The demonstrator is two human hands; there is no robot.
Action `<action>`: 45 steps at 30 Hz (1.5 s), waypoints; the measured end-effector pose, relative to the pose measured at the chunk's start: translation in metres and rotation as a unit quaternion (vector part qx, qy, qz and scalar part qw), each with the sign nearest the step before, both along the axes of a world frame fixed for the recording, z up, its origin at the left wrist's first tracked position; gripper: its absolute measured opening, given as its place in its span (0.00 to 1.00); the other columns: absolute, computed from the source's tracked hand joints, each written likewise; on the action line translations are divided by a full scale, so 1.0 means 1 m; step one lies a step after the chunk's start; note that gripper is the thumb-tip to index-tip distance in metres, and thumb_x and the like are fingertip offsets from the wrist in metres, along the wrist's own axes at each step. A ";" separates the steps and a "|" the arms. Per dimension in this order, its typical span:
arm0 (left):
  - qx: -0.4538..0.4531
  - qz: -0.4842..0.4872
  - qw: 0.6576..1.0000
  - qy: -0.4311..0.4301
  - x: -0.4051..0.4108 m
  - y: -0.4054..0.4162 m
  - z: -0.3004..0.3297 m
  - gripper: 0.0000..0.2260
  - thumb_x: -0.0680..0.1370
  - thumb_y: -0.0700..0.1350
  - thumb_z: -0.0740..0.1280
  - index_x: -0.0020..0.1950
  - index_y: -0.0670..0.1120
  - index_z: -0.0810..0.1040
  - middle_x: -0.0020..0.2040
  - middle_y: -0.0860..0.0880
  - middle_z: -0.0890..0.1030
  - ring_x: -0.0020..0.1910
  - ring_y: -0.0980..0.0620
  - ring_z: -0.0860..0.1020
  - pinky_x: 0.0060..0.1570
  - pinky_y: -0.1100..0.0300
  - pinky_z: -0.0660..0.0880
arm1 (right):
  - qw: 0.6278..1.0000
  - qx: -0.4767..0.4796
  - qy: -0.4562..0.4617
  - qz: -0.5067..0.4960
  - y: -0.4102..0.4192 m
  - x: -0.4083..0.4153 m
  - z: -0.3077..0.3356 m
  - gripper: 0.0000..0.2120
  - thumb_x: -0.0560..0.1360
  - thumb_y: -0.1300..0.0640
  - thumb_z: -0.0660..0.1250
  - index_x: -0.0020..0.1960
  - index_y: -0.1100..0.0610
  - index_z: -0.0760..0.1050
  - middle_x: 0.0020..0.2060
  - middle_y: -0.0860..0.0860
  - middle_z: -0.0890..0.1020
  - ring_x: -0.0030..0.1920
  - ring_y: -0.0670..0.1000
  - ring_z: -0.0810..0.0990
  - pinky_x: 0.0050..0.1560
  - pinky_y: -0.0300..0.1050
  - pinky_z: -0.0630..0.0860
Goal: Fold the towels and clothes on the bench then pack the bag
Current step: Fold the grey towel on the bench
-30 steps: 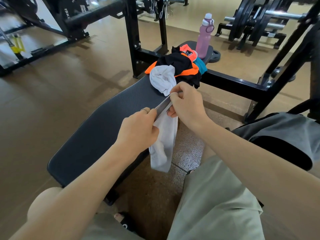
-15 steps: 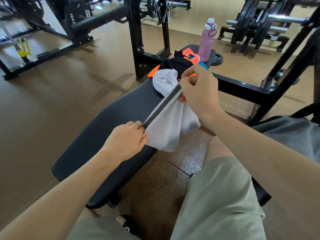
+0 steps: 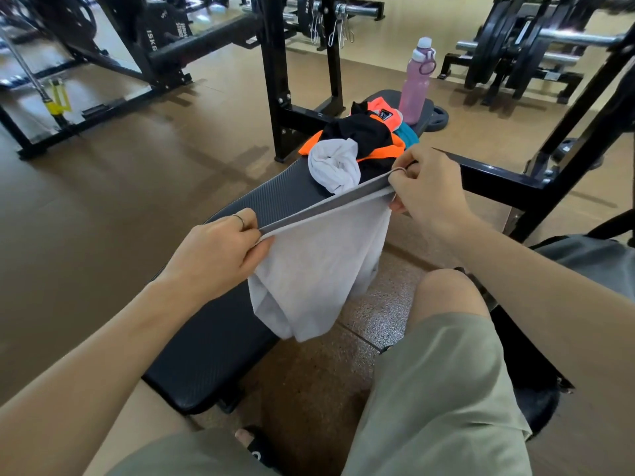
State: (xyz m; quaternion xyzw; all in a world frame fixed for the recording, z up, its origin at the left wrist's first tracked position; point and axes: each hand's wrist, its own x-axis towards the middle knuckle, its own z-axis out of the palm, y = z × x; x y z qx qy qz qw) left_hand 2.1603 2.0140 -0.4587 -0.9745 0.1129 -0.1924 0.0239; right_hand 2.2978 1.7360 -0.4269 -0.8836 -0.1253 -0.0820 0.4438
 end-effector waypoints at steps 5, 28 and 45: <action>0.061 -0.096 0.991 0.072 -0.004 -0.001 -0.006 0.27 0.85 0.54 0.50 0.37 0.45 0.82 0.43 0.52 0.71 0.34 0.53 0.73 0.33 0.54 0.78 | 0.999 0.022 0.025 -0.022 -0.004 0.008 -0.001 0.03 0.79 0.61 0.65 0.50 0.57 0.77 0.39 0.55 0.83 0.32 0.49 0.84 0.34 0.42 0.83; -0.098 -0.043 0.994 0.018 -0.007 0.005 0.003 0.11 0.81 0.43 0.66 0.41 0.42 0.82 0.46 0.50 0.79 0.37 0.58 0.71 0.40 0.64 0.75 | 0.977 -0.009 0.209 -0.041 -0.005 0.027 -0.006 0.15 0.81 0.68 0.51 0.53 0.61 0.77 0.42 0.58 0.81 0.34 0.55 0.84 0.31 0.41 0.83; -0.154 -0.002 0.988 0.003 -0.023 0.007 0.008 0.08 0.77 0.39 0.71 0.38 0.42 0.81 0.44 0.52 0.79 0.35 0.54 0.75 0.37 0.57 0.79 | 0.985 0.075 0.139 -0.075 0.001 0.020 0.016 0.04 0.84 0.59 0.58 0.55 0.58 0.71 0.46 0.55 0.83 0.36 0.51 0.87 0.38 0.44 0.85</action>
